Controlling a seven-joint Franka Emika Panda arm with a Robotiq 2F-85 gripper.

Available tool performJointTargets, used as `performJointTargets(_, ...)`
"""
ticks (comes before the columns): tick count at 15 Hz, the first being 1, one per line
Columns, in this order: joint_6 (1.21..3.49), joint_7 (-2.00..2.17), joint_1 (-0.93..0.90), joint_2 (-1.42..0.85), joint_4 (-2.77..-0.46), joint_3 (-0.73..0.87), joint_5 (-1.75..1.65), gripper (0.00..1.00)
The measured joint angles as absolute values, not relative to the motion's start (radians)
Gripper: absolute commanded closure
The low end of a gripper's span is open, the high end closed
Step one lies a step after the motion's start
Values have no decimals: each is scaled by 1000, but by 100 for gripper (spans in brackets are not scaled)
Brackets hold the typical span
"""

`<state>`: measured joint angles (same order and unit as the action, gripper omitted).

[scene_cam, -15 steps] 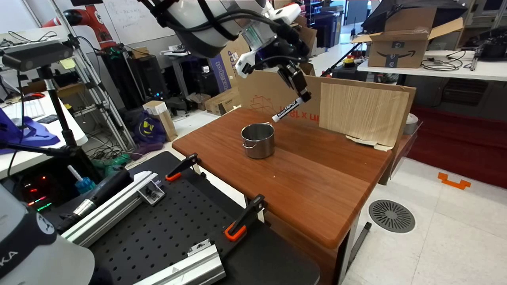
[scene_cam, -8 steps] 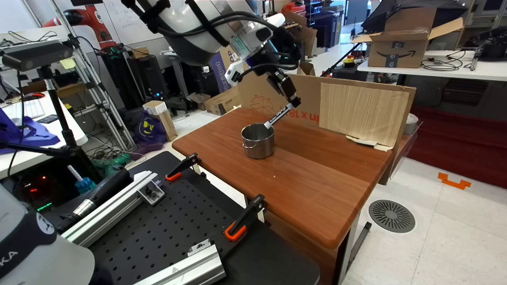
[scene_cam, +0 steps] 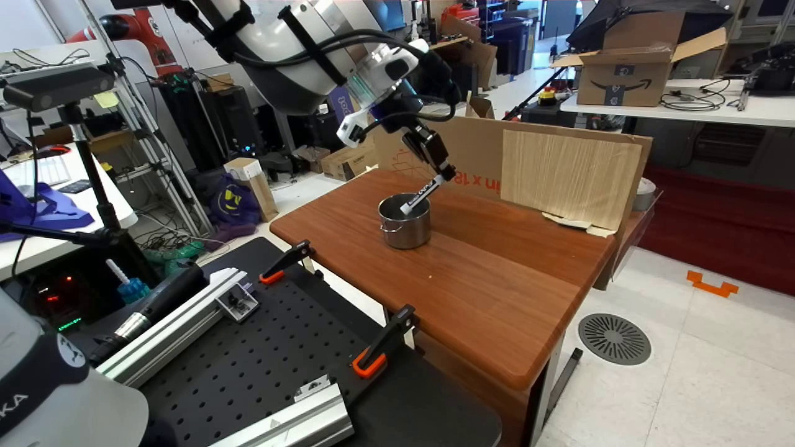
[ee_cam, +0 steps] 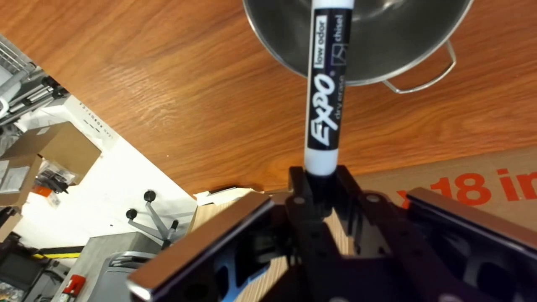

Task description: Put the black marker in the silver pot

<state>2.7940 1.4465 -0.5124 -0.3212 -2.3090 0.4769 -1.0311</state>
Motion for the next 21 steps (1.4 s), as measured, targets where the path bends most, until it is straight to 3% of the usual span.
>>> performJointTargets(10, 2794, 1439, -531, -344, -2327, 450, -1034, 95)
performJointTargets(11, 2794, 1437, -531, -347, -2327, 449, -1034, 55)
performJointTargets(12, 2794, 1435, -531, -350, -2327, 448, -1034, 54)
performJointTargets(19, 2794, 1407, -531, -352, -2327, 447, -1030, 5)
performJointTargets(21, 2794, 1402, -530, -352, -2326, 447, -1030, 0)
